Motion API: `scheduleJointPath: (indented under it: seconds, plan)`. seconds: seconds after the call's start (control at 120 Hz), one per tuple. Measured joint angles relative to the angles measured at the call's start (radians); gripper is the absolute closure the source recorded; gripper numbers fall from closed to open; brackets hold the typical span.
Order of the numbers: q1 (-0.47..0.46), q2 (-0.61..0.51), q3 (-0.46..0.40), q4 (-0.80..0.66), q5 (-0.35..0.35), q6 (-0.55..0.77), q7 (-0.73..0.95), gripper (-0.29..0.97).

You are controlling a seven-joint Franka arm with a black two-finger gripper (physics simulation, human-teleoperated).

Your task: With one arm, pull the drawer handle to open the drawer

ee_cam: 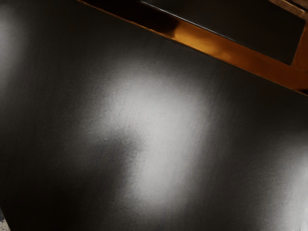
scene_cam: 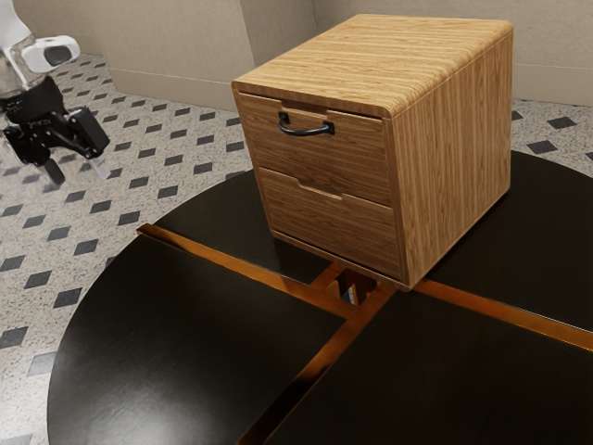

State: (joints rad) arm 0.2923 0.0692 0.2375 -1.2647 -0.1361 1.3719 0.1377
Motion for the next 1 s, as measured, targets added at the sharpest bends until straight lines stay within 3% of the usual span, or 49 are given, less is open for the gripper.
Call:
scheduleJointPath:
  seconds: [0.208, 0.25, 0.4, 0.625, 0.725, 0.833, 1.0]
  plan:
    - [-0.062, -0.002, -0.015, 0.002, -0.004, 0.022, 0.013, 0.02]
    - [-0.058, -0.036, -0.018, 0.075, -0.004, 0.018, 0.016, 0.02]
    - [-0.017, -0.136, -0.058, 0.152, -0.083, 0.003, 0.024, 0.02]
    - [-0.082, -0.140, -0.121, 0.155, -0.017, 0.056, 0.235, 0.02]
    - [-0.048, -0.140, -0.227, 0.156, 0.042, 0.075, 0.363, 0.02]
    - [-0.109, -0.106, -0.300, 0.155, 0.092, 0.122, 0.485, 0.02]
    - [-0.201, -0.082, -0.319, 0.136, 0.156, 0.220, 0.636, 0.02]
